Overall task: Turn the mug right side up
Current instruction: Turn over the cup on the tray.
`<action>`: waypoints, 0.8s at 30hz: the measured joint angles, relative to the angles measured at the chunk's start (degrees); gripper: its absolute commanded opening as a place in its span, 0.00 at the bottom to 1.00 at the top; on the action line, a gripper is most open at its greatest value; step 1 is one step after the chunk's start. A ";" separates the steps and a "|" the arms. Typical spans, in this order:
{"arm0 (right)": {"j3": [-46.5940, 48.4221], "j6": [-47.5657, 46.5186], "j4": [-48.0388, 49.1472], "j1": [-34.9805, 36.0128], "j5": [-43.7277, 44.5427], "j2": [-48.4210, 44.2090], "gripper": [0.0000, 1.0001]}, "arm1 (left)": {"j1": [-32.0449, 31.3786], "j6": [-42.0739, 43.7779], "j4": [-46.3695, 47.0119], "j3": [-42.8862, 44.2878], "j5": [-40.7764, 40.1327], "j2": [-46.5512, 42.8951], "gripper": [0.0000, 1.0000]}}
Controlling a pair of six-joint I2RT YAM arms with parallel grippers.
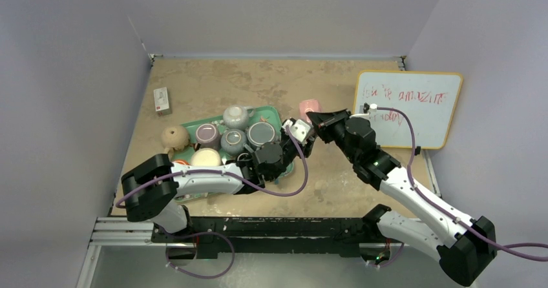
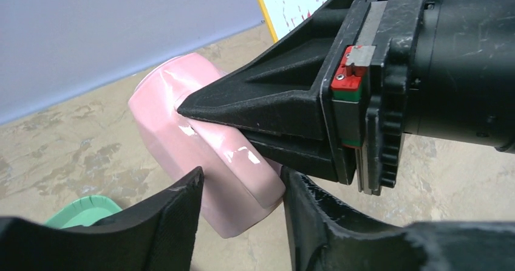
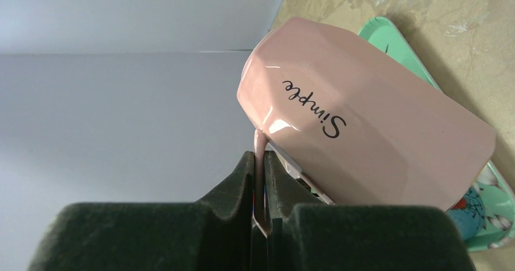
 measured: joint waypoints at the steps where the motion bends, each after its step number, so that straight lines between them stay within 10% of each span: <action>1: 0.00 0.11 0.20 0.00 0.04 -0.07 0.00 | -0.04 0.09 0.52 0.00 -0.02 0.09 0.42; 24: -2.84 3.48 2.38 -1.03 1.29 -0.55 0.00 | -0.17 0.98 3.19 2.01 -1.46 5.60 0.61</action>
